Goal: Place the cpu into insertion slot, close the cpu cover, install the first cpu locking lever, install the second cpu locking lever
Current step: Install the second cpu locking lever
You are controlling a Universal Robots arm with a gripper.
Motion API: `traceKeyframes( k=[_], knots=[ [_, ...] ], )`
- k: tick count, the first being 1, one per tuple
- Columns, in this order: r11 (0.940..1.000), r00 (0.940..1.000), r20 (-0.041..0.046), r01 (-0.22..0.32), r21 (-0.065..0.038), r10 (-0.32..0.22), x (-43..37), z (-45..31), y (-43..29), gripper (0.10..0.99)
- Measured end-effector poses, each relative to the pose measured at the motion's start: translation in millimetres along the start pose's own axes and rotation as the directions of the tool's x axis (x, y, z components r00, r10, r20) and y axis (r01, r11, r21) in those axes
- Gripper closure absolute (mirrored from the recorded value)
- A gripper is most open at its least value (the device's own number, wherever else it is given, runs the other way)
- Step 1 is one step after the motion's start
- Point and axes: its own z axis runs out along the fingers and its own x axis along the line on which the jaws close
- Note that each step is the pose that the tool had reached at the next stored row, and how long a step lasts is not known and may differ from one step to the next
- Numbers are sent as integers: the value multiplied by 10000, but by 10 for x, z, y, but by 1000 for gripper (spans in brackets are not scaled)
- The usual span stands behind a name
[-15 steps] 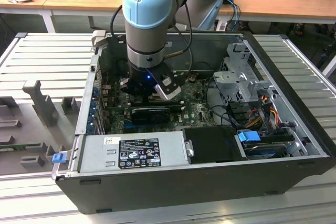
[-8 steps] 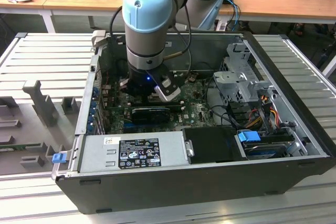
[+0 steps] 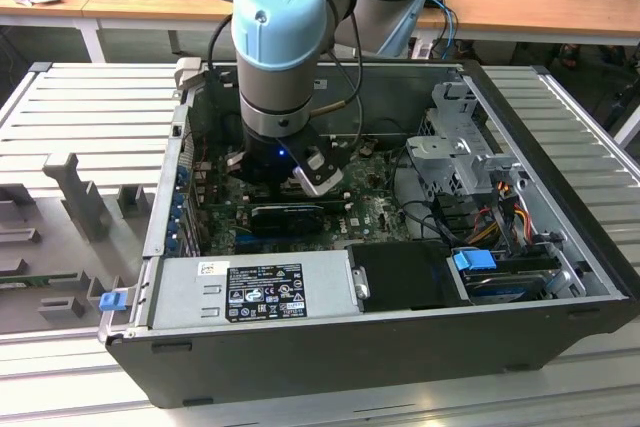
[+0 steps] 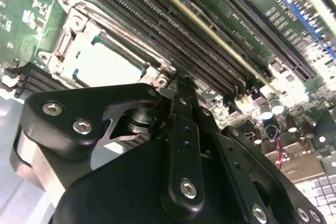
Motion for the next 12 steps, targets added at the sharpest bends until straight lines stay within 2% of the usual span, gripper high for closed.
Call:
traceKeyframes(
  k=[1, 9, 12],
  knots=[
    [10000, 10000, 10, -2, -71, 2, 2, -27, 8, 980],
    [10000, 10000, 10, 0, -76, 0, -2, -143, 42, 980],
    [10000, 10000, 11, 1, -78, -1, -3, -164, 49, 980]
  ],
)
